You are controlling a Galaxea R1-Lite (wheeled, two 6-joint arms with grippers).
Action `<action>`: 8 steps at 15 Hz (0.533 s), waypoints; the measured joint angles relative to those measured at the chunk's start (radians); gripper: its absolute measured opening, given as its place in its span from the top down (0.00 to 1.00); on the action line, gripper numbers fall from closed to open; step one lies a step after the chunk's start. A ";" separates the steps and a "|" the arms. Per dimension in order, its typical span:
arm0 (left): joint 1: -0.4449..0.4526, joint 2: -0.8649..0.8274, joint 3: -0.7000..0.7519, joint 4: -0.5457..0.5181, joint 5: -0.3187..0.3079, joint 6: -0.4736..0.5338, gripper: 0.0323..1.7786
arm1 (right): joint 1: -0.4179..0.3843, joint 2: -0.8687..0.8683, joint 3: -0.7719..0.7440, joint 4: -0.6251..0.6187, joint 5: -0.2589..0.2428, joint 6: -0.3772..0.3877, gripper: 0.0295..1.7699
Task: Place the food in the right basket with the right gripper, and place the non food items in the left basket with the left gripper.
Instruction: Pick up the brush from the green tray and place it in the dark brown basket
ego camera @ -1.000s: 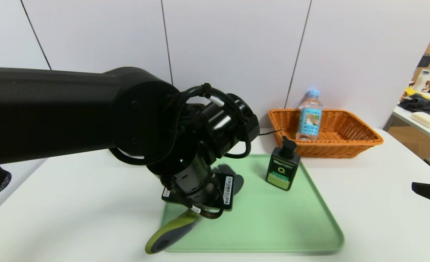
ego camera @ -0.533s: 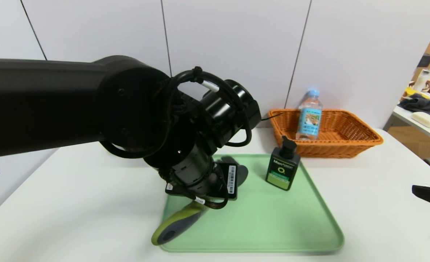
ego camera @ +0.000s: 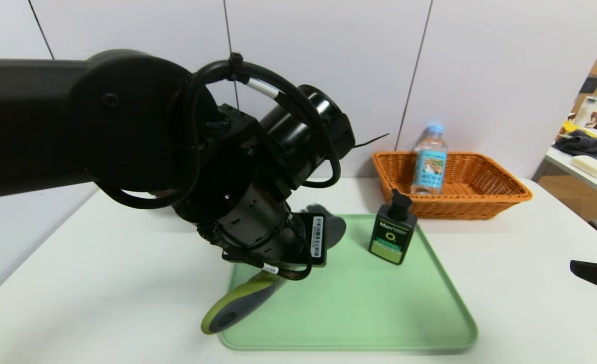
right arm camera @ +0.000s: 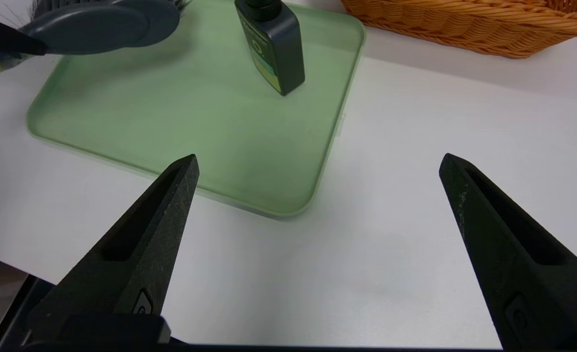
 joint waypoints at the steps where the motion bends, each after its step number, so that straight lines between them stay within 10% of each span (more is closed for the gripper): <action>1: 0.000 -0.011 -0.002 -0.011 0.001 0.001 0.84 | 0.000 0.000 0.000 0.000 0.000 0.000 0.04; 8: 0.002 -0.080 -0.077 -0.031 0.007 0.004 0.84 | 0.000 -0.003 0.007 0.000 0.000 0.000 0.04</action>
